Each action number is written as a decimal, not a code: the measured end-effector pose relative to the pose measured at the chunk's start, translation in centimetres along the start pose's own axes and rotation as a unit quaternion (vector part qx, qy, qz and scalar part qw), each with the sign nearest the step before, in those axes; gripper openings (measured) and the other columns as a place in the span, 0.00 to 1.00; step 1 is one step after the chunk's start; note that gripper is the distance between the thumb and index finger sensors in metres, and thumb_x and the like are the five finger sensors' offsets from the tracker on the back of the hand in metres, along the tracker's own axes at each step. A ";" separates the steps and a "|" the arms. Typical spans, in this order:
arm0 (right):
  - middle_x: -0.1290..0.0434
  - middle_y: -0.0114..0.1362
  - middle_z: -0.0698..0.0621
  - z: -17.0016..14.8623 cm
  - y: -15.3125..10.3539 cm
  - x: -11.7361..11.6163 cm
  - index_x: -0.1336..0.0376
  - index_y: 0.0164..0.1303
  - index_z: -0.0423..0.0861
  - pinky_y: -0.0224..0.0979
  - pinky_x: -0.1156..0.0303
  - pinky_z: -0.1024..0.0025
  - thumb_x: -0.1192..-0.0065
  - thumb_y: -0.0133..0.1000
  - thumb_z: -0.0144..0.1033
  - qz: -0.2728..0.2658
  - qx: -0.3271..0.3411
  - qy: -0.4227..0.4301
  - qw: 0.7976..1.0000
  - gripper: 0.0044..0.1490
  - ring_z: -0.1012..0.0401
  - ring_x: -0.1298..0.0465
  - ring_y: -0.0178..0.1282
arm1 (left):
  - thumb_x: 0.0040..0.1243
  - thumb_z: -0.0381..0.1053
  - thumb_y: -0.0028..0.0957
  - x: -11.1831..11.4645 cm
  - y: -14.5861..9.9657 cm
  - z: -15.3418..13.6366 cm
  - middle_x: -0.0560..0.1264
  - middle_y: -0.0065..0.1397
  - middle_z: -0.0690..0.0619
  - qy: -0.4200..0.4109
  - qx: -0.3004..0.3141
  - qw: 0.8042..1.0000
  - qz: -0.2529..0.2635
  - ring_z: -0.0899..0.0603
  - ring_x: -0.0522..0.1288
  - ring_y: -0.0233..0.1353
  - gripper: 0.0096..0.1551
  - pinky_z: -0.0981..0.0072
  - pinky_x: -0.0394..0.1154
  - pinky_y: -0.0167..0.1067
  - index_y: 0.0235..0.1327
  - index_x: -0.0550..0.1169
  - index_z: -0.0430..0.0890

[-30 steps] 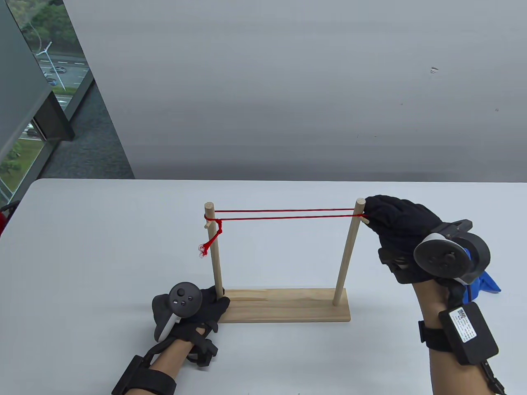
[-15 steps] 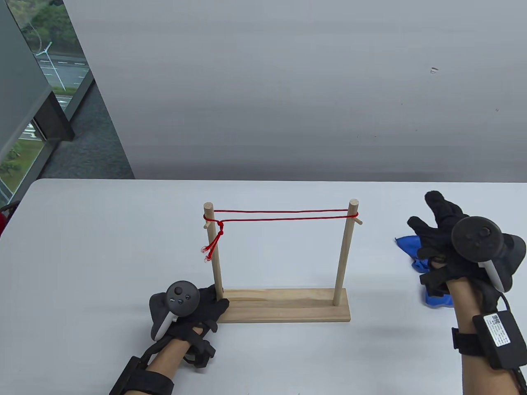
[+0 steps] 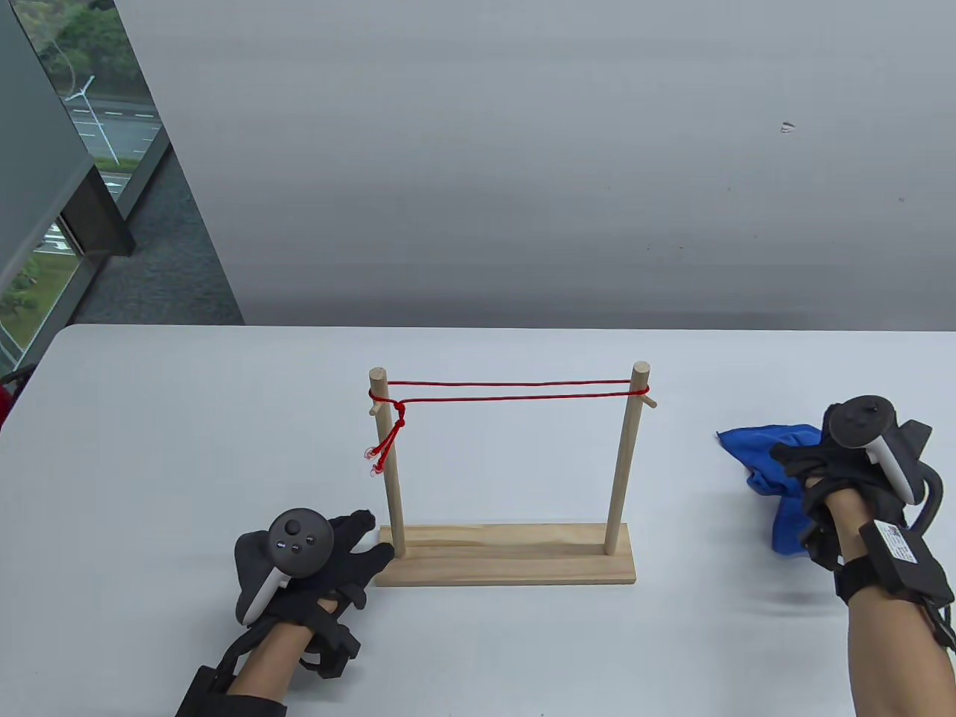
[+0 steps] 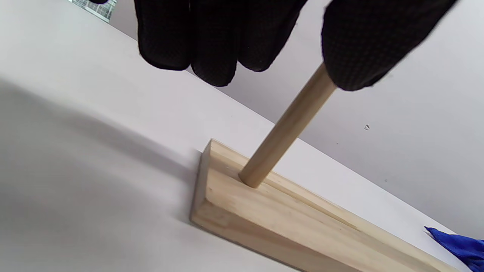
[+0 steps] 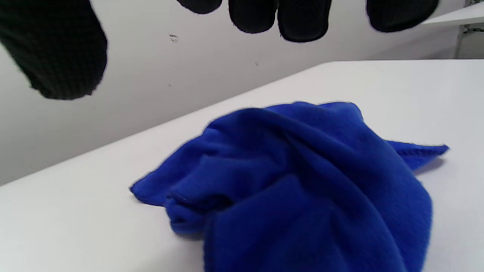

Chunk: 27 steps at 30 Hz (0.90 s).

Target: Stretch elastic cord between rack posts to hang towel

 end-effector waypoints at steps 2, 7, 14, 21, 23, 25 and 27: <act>0.61 0.83 0.43 -0.7 0.8 -0.7 0.67 0.78 0.54 0.71 0.49 0.26 0.32 0.45 0.69 0.013 -0.020 -0.011 1.000 0.67 0.39 0.52 0.84 | 0.72 0.69 0.42 0.0 -0.3 -0.4 0.81 0.70 0.48 -0.008 -0.009 1.000 0.003 0.34 0.76 0.70 0.41 0.27 0.56 0.72 0.65 0.80 0.48; 0.69 0.83 0.43 -3.1 2.5 -3.1 0.74 0.76 0.58 0.71 0.49 0.25 0.33 0.44 0.75 0.064 -0.095 -0.051 0.992 0.72 0.38 0.57 0.85 | 0.72 0.69 0.42 0.5 -0.9 -1.4 0.79 0.72 0.47 -0.035 -0.034 0.999 0.023 0.34 0.75 0.72 0.43 0.26 0.55 0.72 0.67 0.78 0.48; 0.59 0.82 0.42 -4.8 3.3 -6.2 0.73 0.75 0.57 0.71 0.44 0.30 0.30 0.46 0.69 0.090 -0.121 -0.067 0.986 0.70 0.44 0.43 0.80 | 0.71 0.70 0.42 0.9 -0.9 -1.7 0.78 0.74 0.47 -0.041 -0.041 0.998 0.024 0.33 0.73 0.73 0.44 0.25 0.54 0.72 0.69 0.77 0.49; 0.29 0.63 0.42 -4.6 3.2 -5.6 0.47 0.71 0.43 0.59 0.27 0.45 0.25 0.45 0.47 -0.035 -0.119 -0.067 0.990 0.49 0.51 0.23 0.54 | 0.71 0.71 0.42 0.8 -0.9 -1.6 0.78 0.74 0.47 -0.033 -0.036 0.998 0.035 0.34 0.73 0.73 0.44 0.25 0.54 0.72 0.68 0.77 0.49; 0.26 0.58 0.41 -4.5 2.9 -5.5 0.40 0.66 0.42 0.55 0.24 0.49 0.26 0.46 0.45 -0.055 -0.111 -0.070 0.990 0.42 0.52 0.21 0.49 | 0.71 0.71 0.42 0.7 -1.0 -1.6 0.78 0.74 0.47 -0.031 -0.034 0.998 0.039 0.34 0.73 0.74 0.43 0.25 0.54 0.72 0.68 0.77 0.49; 0.26 0.57 0.41 -4.4 2.4 -5.3 0.37 0.63 0.41 0.54 0.23 0.50 0.27 0.46 0.45 -0.066 -0.103 -0.061 0.991 0.38 0.52 0.21 0.48 | 0.70 0.71 0.42 0.6 -1.1 -1.5 0.78 0.74 0.48 -0.030 -0.029 0.998 0.044 0.34 0.73 0.73 0.44 0.25 0.55 0.72 0.68 0.77 0.49; 0.26 0.57 0.40 -4.2 1.8 -4.8 0.36 0.61 0.42 0.54 0.23 0.50 0.28 0.47 0.45 -0.079 -0.092 -0.051 0.991 0.36 0.52 0.21 0.48 | 0.70 0.71 0.42 0.5 -1.2 -1.4 0.78 0.74 0.48 -0.033 -0.024 0.998 0.046 0.34 0.73 0.74 0.44 0.25 0.55 0.72 0.68 0.77 0.50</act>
Point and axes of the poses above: the tracker on the back of each hand, its own z axis roughly to the thumb side, its own y axis roughly from the wrist to the fingertips, x = y × z, the point moved 2 cm from there along y, roughly from the wrist to the fingertips
